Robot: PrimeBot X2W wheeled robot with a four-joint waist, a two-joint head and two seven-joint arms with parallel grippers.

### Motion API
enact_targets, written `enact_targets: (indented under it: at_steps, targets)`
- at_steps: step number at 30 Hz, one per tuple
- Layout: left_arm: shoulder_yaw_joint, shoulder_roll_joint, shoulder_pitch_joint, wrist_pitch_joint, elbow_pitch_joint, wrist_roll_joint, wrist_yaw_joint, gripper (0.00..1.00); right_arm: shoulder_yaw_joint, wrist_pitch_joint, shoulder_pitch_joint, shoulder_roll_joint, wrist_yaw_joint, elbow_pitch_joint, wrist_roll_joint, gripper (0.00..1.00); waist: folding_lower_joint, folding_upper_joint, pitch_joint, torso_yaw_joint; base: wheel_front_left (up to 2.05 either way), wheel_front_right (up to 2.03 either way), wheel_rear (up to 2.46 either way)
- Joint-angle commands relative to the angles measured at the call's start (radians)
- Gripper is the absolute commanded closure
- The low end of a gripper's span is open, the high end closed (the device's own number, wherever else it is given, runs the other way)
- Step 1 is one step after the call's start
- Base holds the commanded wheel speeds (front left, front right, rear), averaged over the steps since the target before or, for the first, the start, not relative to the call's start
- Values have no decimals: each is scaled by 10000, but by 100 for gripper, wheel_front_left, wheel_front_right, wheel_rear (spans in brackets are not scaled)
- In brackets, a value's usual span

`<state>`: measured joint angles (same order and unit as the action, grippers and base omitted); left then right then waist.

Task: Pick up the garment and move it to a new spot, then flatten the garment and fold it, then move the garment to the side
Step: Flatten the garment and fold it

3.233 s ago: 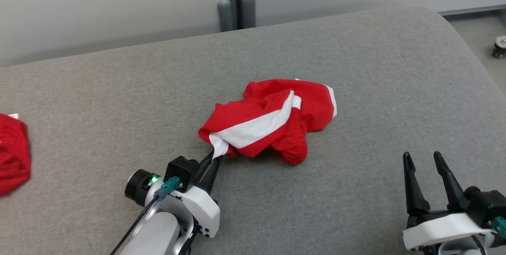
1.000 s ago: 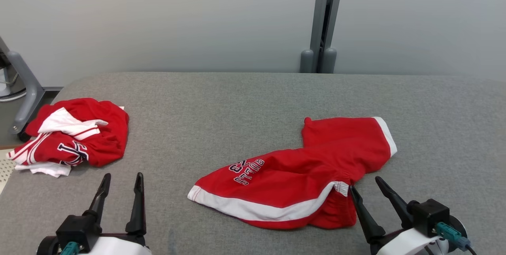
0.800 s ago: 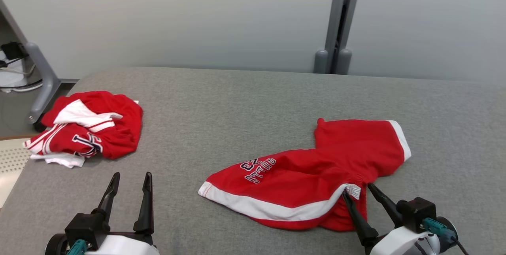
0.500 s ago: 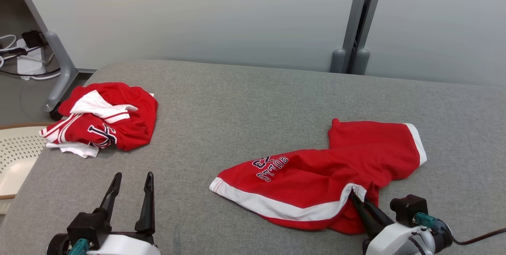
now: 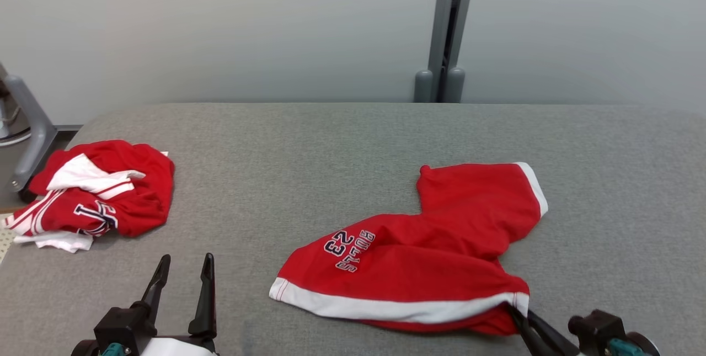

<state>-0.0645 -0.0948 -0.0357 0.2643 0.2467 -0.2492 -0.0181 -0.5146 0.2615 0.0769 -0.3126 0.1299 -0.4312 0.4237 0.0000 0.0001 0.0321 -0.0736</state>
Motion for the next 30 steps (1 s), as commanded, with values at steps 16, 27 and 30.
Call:
enact_targets:
  at_steps: [16,27,30]
  targets:
    - [357,49,-145,1,191,55,-160,0,1092,54,-1544,25,10,1162,377,0,0,-1,51,509,0,0,0]
    - [623,35,-115,1,90,131,-231,0,2126,55,-1910,266,10,2443,185,0,0,-1,98,654,0,0,0]
    - [644,61,-88,1,87,179,-263,0,2467,53,-1829,425,10,2547,143,0,0,-1,85,646,0,0,0]
